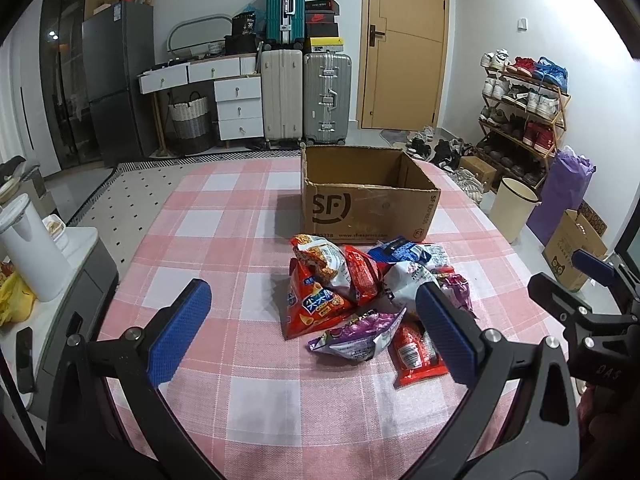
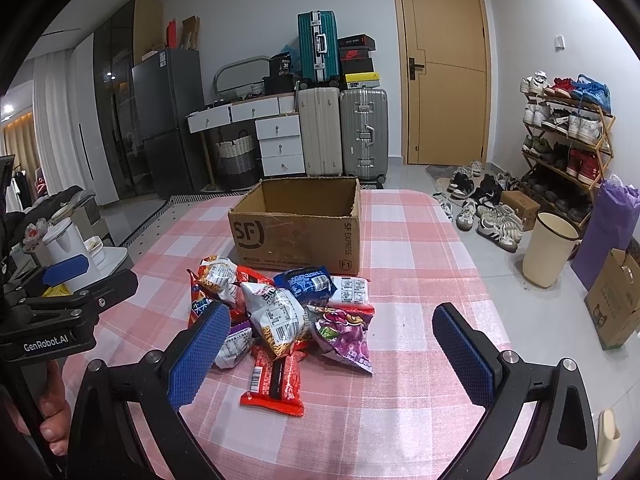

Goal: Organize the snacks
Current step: 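Move the right gripper into the pile and grasp the purple cartoon bag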

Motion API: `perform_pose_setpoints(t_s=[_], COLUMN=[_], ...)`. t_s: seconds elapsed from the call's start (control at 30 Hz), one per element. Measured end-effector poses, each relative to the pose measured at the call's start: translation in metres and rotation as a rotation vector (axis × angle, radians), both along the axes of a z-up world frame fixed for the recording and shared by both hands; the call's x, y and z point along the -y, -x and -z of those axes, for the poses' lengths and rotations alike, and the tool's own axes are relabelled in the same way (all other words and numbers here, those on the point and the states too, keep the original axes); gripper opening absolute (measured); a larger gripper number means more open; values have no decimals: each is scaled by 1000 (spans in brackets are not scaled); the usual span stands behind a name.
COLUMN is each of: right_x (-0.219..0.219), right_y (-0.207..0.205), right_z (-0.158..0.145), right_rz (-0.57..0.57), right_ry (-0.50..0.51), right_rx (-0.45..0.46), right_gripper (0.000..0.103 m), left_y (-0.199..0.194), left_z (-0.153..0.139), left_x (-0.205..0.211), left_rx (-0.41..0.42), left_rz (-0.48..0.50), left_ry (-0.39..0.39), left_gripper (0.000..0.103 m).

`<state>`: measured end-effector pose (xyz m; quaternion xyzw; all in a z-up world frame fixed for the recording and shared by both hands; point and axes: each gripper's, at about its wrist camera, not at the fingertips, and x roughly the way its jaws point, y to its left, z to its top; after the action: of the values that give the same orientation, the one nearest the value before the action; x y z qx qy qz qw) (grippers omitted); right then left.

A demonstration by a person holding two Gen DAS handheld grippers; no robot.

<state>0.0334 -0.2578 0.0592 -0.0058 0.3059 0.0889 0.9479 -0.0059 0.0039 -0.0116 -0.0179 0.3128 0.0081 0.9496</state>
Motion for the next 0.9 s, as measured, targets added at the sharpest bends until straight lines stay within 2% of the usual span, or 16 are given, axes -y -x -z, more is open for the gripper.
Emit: perform_pose_setpoints(t_s=[0.37, 0.8, 0.9], right_x=[11, 25, 26], right_y=[-13, -65, -84], right_z=[19, 84, 99], right_rz=[-8, -27, -46], right_ry=[-1, 4, -30], right_rx=[-41, -202, -246], right_gripper=[103, 103, 103], left_y=[-15, -53, -62], left_z=[16, 56, 66], left_x=[-2, -7, -10], left_rx=[-18, -65, -84], left_rz=[22, 68, 70], left_ry=[34, 68, 82], left_gripper=[102, 102, 102])
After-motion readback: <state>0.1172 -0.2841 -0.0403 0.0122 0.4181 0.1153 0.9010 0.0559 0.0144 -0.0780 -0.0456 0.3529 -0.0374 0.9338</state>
